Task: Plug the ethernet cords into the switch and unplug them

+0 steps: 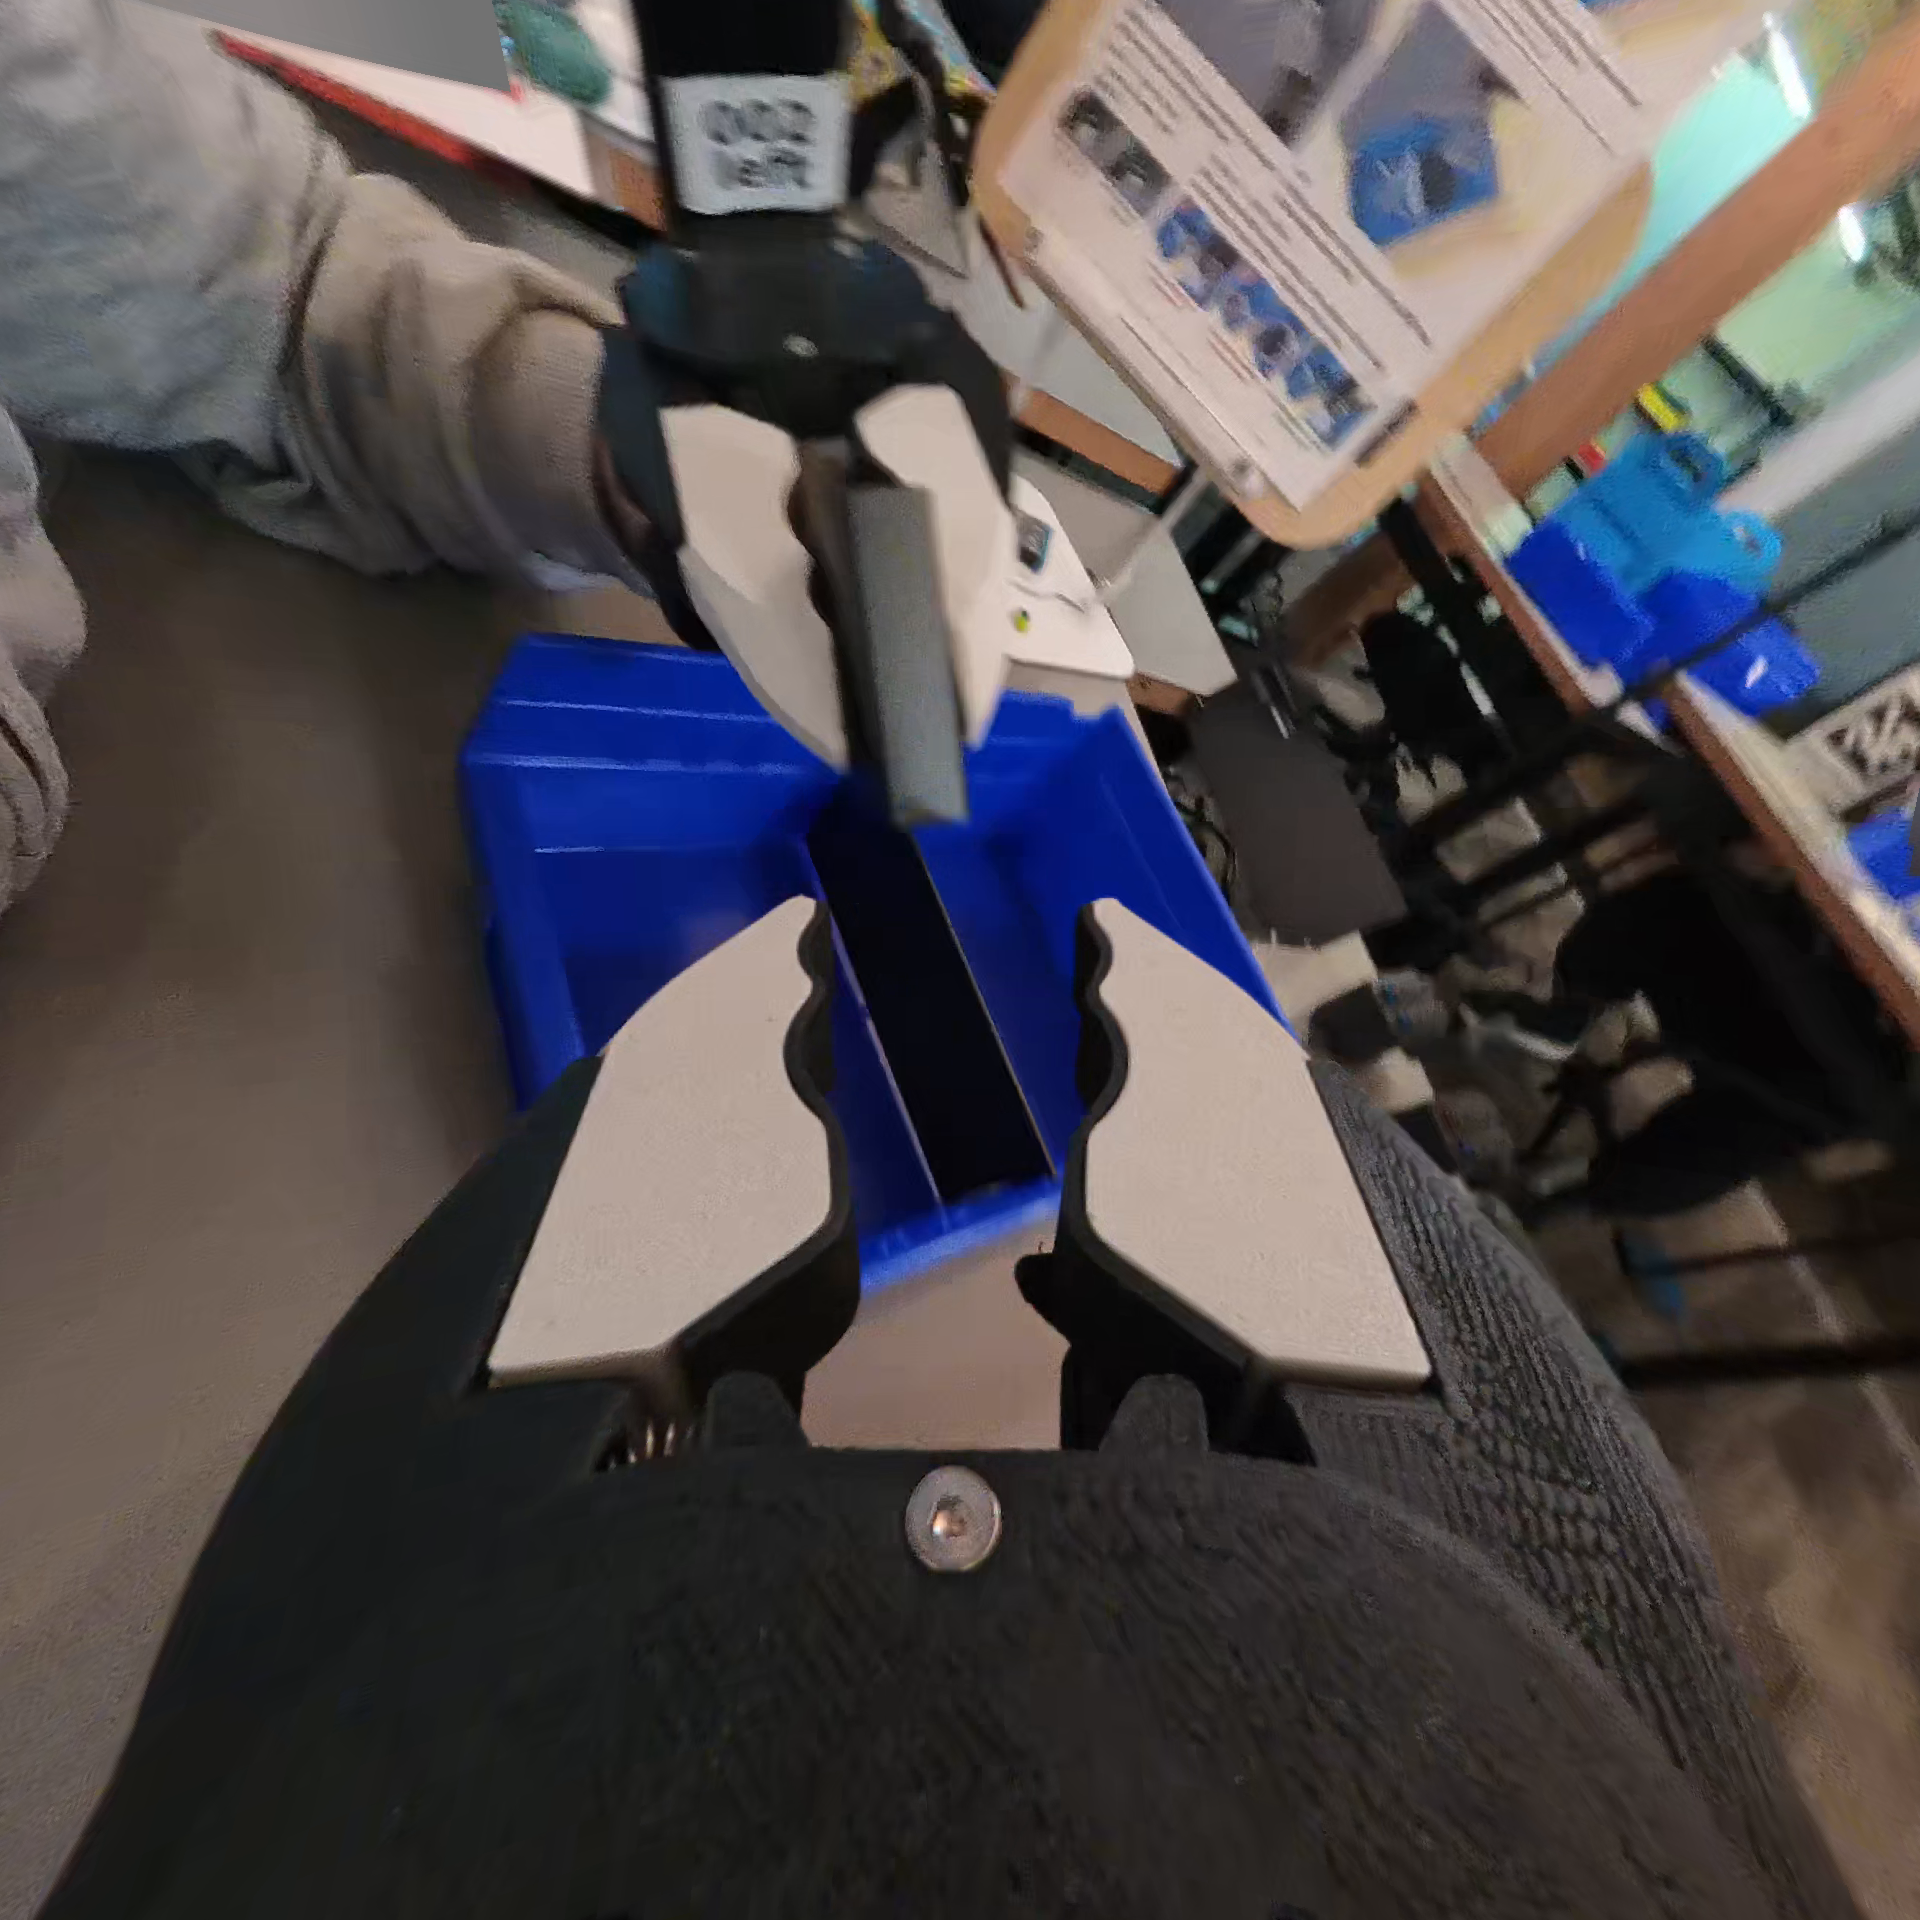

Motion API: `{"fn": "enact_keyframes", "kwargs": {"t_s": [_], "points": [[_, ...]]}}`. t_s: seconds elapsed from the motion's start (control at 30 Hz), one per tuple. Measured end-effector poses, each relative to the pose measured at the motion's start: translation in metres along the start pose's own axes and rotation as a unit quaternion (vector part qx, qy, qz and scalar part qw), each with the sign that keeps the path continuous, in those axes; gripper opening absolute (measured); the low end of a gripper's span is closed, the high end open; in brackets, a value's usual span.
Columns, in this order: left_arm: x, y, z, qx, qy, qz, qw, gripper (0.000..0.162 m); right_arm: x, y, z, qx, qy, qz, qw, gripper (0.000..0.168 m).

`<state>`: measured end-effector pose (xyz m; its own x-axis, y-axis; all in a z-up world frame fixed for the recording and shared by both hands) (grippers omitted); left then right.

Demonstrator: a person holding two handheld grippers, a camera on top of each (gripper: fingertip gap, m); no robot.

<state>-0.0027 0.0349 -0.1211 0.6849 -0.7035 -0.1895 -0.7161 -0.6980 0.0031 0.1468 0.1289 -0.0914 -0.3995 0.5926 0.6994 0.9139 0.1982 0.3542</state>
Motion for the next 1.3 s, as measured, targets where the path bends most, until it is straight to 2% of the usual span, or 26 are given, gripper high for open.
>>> {"fn": "enact_keyframes", "kwargs": {"t_s": [0.13, 0.2, 0.37, 0.5, 0.67, 0.7, 0.73, 0.8, 0.87, 0.93, 1.0, 1.1, 1.2, 1.3], "points": [[0.009, -0.002, 0.002, -0.012, -0.011, 0.027, 0.999, 0.021, -0.016, -0.029, -0.022, 0.036, 0.016, -0.042, 0.998, 0.039], [0.011, -0.001, 0.002, -0.020, -0.034, 0.019, 0.999, 0.021, -0.014, -0.031, -0.024, 0.037, 0.025, -0.037, 0.998, 0.030], [0.014, -0.002, 0.002, -0.052, -0.053, 0.041, 0.996, 0.021, -0.010, -0.028, -0.037, 0.082, 0.013, -0.041, 0.996, 0.026], [0.022, -0.006, 0.004, -0.064, -0.071, 0.044, 0.994, 0.021, -0.018, -0.035, -0.043, 0.063, 0.055, -0.077, 0.994, 0.020], [0.023, -0.003, -0.001, -0.046, -0.074, 0.037, 0.996, 0.022, -0.018, -0.036, -0.048, 0.064, 0.091, -0.061, 0.992, 0.019], [0.022, -0.003, -0.003, -0.039, -0.074, 0.025, 0.996, 0.023, -0.016, -0.033, -0.048, 0.065, 0.096, -0.056, 0.992, 0.018], [0.020, -0.002, -0.003, -0.036, -0.080, 0.012, 0.996, 0.034, -0.012, -0.026, -0.046, 0.062, 0.097, -0.051, 0.992, 0.019], [0.012, 0.000, -0.001, -0.054, -0.090, -0.032, 0.994, 0.045, 0.008, -0.003, -0.039, 0.045, 0.101, -0.016, 0.994, 0.019], [0.005, 0.003, -0.002, -0.062, -0.085, -0.056, 0.993, 0.056, 0.045, 0.029, -0.018, -0.024, 0.115, 0.059, 0.991, 0.018], [0.000, 0.005, -0.004, -0.058, -0.076, -0.074, 0.993, 0.067, 0.089, 0.062, 0.029, -0.156, 0.093, 0.101, 0.978, 0.018], [-0.005, 0.005, -0.004, -0.061, -0.064, -0.092, 0.992, 0.077, 0.124, 0.084, 0.096, -0.298, 0.020, 0.084, 0.951, 0.018], [-0.009, 0.004, -0.004, -0.056, -0.053, -0.108, 0.991, 0.079, 0.147, 0.095, 0.197, -0.440, -0.073, 0.026, 0.895, 0.018], [-0.010, 0.003, -0.002, -0.061, -0.056, -0.115, 0.990, 0.079, 0.140, 0.087, 0.262, -0.494, -0.135, -0.043, 0.858, 0.019], [-0.016, 0.010, -0.009, -0.070, -0.082, -0.138, 0.985, 0.081, 0.130, 0.074, 0.295, -0.500, -0.174, -0.069, 0.846, 0.019]]}}
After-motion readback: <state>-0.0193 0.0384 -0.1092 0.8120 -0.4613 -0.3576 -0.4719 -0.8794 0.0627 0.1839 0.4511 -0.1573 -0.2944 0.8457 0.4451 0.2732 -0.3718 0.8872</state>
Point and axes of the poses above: each gripper's, where its closed fingertips meet, y back along the fingers, z out of its underside, x = y × z across the jaws, the point moved 8 cm from there along y, back along the fingers, and after that the axes turned 15 degrees about y, right-handed, at the moved point
